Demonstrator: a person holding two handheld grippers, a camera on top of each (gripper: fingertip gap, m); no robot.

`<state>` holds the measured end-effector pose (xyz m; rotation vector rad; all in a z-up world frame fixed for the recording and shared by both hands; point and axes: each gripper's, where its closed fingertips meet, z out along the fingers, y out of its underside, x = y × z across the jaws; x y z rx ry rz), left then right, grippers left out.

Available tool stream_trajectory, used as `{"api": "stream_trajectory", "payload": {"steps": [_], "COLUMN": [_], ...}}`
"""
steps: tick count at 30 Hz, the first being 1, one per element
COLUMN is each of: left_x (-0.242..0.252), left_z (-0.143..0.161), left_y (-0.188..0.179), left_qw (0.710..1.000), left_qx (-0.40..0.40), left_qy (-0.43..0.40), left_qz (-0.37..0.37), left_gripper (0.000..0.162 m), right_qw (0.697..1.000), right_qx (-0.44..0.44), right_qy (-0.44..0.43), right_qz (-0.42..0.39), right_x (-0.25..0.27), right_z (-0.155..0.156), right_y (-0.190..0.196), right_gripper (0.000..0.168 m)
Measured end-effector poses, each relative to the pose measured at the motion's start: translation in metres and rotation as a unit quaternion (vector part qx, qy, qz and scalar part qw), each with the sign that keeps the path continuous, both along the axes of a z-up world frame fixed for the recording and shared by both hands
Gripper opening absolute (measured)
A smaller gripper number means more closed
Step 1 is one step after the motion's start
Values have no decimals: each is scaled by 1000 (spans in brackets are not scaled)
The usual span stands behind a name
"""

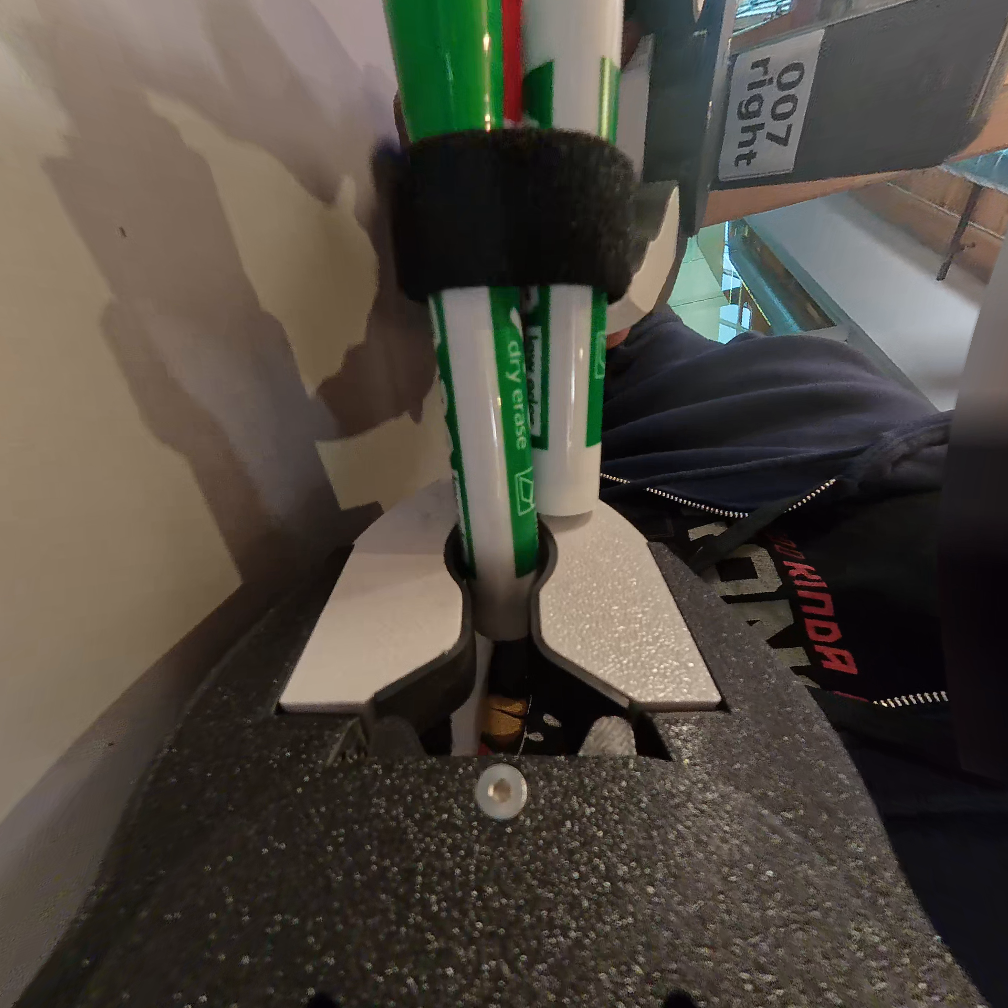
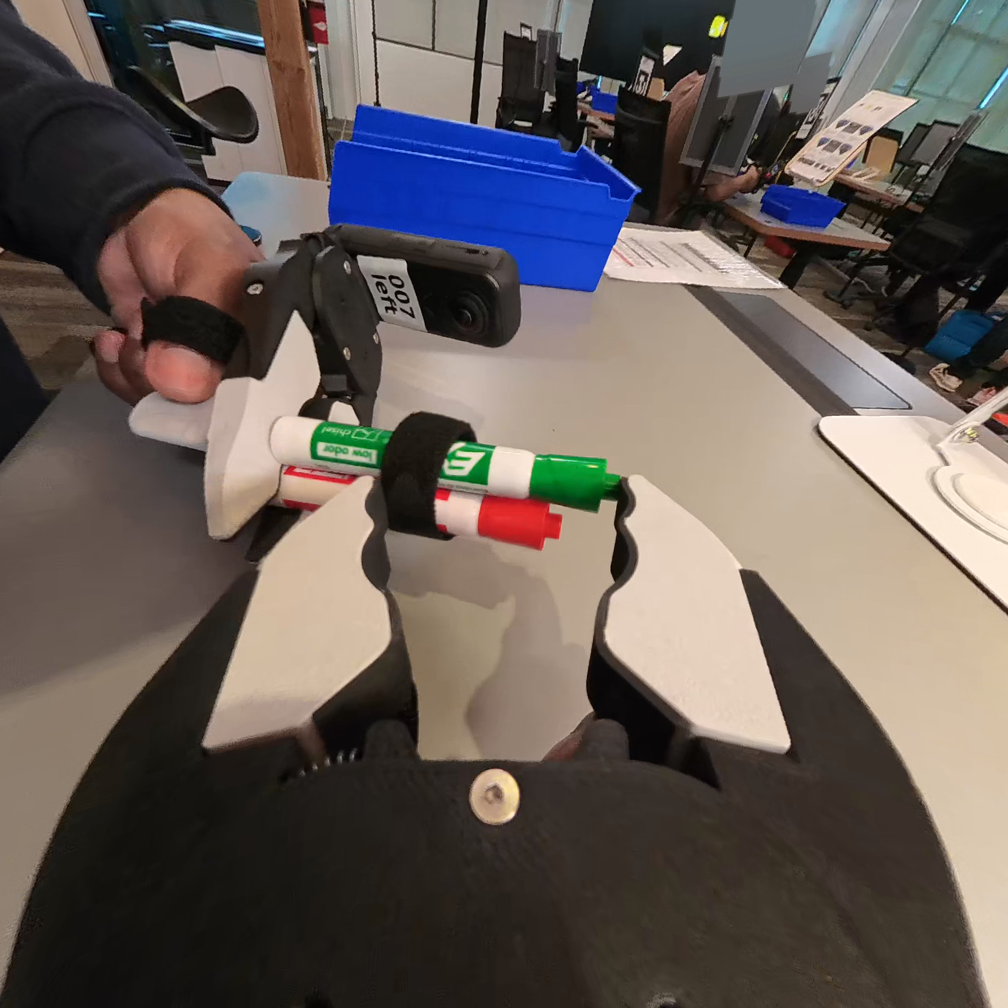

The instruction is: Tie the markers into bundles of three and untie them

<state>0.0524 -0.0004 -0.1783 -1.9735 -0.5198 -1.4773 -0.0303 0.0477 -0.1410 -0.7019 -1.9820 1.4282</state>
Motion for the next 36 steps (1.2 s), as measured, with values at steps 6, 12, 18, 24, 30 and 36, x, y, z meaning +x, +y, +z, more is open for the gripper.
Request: {"api": "stream_trajectory", "payload": {"steps": [6, 12, 18, 24, 30, 36], "left_x": [0, 2, 13, 20, 25, 19], "left_z": [-4, -3, -2, 9, 21, 22], "left_y": [-2, -4, -8, -10, -13, -10], "left_qw": [1000, 1000, 999, 998, 995, 994], "left_qx": [12, 22, 24, 51, 84, 106], "left_qy": [26, 16, 15, -13, -39, -20], "left_qz": [-5, -9, -38, -45, -45, -18], "left_gripper": [17, 17, 17, 19, 24, 21], "right_qw": [1000, 999, 997, 997, 996, 994], "right_qx": [19, 3, 22, 32, 41, 45], "right_qy": [10, 1, -10, -2, 6, 18], "right_qz": [11, 53, 69, 70, 80, 100], "right_x": [2, 10, 14, 17, 21, 27], "right_z": [-2, -1, -7, -8, -8, -7], "right_y": [-3, -7, -15, -13, -16, -24], "right_gripper": [85, 100, 101, 94, 93, 90]}}
